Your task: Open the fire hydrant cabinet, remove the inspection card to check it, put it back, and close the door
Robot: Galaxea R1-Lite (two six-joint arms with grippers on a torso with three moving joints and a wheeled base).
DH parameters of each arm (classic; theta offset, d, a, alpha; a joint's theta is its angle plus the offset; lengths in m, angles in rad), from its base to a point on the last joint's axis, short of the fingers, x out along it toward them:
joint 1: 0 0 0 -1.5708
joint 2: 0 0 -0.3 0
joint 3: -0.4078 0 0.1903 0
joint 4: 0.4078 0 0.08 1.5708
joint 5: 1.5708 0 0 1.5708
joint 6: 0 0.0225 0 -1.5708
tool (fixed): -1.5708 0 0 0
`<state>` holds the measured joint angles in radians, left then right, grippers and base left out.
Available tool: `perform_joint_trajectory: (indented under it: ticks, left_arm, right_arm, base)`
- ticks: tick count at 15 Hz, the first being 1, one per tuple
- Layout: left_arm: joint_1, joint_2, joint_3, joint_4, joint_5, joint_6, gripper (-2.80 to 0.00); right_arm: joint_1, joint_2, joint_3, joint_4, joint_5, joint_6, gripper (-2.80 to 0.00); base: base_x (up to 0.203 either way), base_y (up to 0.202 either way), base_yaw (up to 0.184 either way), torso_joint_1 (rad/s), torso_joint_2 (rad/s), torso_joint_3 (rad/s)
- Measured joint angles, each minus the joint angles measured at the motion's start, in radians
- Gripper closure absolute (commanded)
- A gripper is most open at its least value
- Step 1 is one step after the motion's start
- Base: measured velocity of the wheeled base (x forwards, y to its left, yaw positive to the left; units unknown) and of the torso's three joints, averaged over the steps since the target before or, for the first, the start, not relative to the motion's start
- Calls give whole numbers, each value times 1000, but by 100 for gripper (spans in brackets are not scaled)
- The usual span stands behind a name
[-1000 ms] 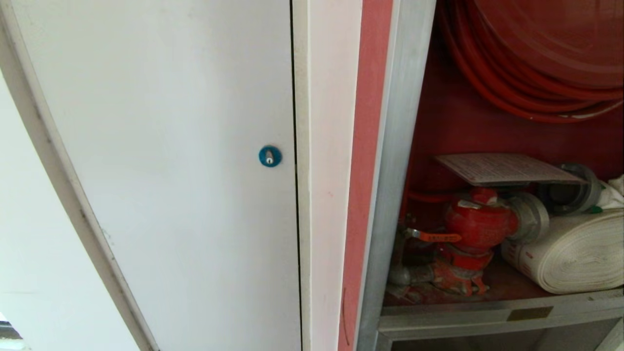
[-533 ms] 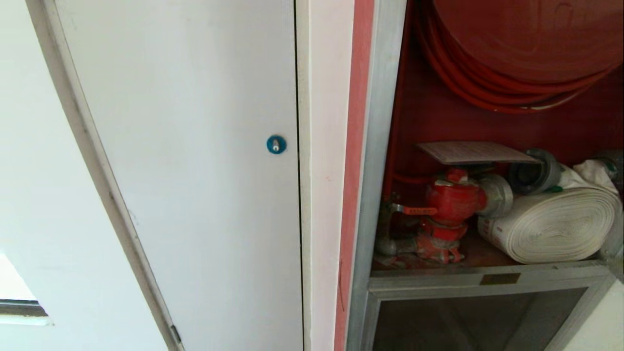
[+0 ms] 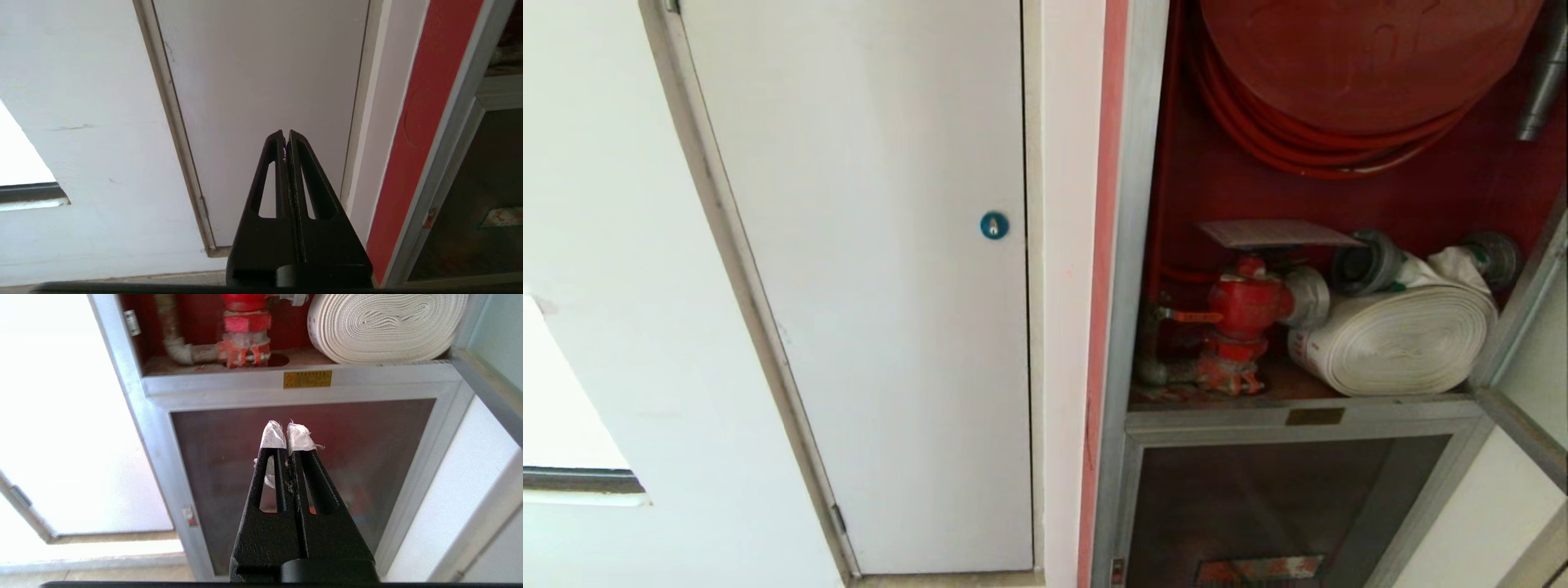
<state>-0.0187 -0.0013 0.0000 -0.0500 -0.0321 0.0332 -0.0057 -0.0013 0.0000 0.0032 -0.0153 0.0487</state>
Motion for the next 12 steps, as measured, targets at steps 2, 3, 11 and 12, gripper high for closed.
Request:
perform_joint_trajectory:
  ticks: [2, 3, 11, 12]
  left_arm:
    - [0, 0, 0, 0, 0, 0, 0]
    - [1, 0, 0, 0, 0, 0, 0]
    - [1, 0, 0, 0, 0, 0, 0]
    - [0, 0, 0, 0, 0, 0, 0]
  right_arm:
    - [0, 0, 0, 0, 0, 0, 0]
    - [0, 0, 0, 0, 0, 0, 0]
    - [0, 0, 0, 0, 0, 0, 0]
    - [0, 0, 0, 0, 0, 0, 0]
  base:
    - [-196, 0, 1, 3, 7, -1]
    - [-194, 0, 5, -2, -2, -2]
    - [-195, 0, 2, 3, 3, 2]
    - [-137, 0, -2, -5, -1, 3]
